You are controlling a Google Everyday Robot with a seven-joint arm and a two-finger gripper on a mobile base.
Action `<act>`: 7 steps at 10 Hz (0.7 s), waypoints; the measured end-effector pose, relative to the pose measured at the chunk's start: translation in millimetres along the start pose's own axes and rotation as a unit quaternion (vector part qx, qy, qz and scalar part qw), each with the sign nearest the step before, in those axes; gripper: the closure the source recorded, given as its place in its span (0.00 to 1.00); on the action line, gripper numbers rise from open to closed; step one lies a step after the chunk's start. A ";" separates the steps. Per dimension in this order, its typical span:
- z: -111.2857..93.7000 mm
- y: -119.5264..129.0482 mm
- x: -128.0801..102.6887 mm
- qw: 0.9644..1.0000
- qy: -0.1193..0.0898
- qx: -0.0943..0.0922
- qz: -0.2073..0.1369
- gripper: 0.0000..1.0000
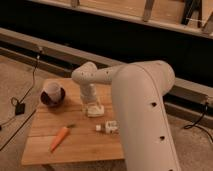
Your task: Place the eraser in the ceramic cup
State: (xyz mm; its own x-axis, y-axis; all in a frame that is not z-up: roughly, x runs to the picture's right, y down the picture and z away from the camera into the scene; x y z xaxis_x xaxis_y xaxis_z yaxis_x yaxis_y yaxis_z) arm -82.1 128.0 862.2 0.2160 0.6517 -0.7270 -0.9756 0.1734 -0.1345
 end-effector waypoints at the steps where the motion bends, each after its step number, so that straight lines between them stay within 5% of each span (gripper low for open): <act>1: 5.4 1.2 -2.9 1.000 0.003 -0.001 -0.002 0.35; 7: 35.1 -1.4 -8.7 0.999 0.031 0.016 -0.011 0.38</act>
State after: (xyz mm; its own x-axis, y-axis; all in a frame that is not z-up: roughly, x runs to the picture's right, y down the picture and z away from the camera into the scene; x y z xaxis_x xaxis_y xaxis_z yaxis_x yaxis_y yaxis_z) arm -81.3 148.0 892.3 0.2327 0.6010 -0.7646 -0.9690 0.2101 -0.1299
